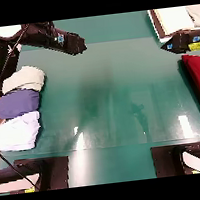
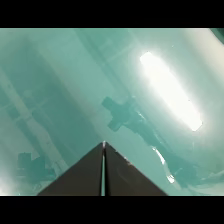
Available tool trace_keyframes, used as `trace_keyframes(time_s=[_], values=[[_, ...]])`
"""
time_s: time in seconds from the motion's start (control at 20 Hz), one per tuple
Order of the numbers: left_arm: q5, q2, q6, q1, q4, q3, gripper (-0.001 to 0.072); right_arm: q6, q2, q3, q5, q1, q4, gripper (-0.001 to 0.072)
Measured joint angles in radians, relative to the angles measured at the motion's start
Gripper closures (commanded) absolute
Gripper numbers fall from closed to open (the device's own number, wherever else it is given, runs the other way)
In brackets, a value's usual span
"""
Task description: Fold the shirts.
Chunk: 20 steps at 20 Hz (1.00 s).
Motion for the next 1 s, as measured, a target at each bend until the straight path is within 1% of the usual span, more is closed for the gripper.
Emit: trace_keyframes(time_s=[0.75, 0.8, 0.9, 0.95, 1.0], values=[[0.013, 0.0, 0.0, 0.0, -0.004, 0.0, 0.0683, 0.0, 0.0, 0.0, 0.001, 0.001, 0.001, 0.069], [0.027, 0.0, 0.012, 0.001, 0.005, 0.0, 0.0682, 0.0, 0.0, 0.0, 0.001, 0.001, 0.0, 0.069], [0.044, 0.002, 0.025, 0.013, 0.072, 0.0, 0.0674, 0.0, 0.0, 0.0, 0.002, 0.001, 0.001, 0.069], [0.047, 0.002, 0.024, 0.027, 0.135, 0.0, 0.0443, 0.0, 0.0, 0.0, 0.002, 0.001, 0.001, 0.069], [0.043, 0.001, 0.018, 0.048, 0.203, 0.0, 0.0166, 0.0, 0.0, 0.0, 0.002, 0.001, 0.001, 0.069]])
